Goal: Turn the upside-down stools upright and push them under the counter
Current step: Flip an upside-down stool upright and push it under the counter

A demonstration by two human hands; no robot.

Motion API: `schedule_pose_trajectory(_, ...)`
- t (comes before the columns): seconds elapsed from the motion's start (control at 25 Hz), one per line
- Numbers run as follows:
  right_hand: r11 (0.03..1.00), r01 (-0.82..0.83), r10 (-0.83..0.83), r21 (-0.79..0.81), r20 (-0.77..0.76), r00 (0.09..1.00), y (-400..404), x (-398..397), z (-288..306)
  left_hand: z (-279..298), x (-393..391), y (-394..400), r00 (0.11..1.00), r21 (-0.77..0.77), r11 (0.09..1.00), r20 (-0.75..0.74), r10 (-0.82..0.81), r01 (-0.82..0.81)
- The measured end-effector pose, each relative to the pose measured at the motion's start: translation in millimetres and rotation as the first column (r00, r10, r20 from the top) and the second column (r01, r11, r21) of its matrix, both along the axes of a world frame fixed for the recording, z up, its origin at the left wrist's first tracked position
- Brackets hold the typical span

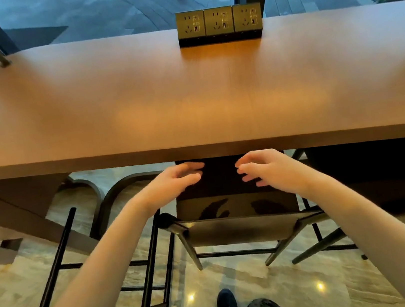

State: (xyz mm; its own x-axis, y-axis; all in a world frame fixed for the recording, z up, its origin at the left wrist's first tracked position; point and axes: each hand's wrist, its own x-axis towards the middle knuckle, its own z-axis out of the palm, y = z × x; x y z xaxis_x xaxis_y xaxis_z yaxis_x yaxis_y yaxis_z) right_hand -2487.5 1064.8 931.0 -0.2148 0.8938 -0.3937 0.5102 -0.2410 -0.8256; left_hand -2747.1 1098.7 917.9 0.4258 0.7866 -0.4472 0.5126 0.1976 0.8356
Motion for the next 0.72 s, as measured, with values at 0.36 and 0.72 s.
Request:
schedule_pose_trajectory(0.36, 0.918, 0.188, -0.103, 0.350, -0.248, 0.963, -110.4, -37.0, 47.7, 47.2, -2.5, -143.2, 0.850, 0.216, 0.875, 0.420, 0.318, -0.434)
schedule_pose_trajectory(0.72, 0.921, 0.115, -0.003, 0.373, -0.288, 0.958, -263.5, -17.0, 43.2, 31.9, 31.9, -321.4, 0.775, 0.247, 0.789, 0.490, 0.399, -0.562)
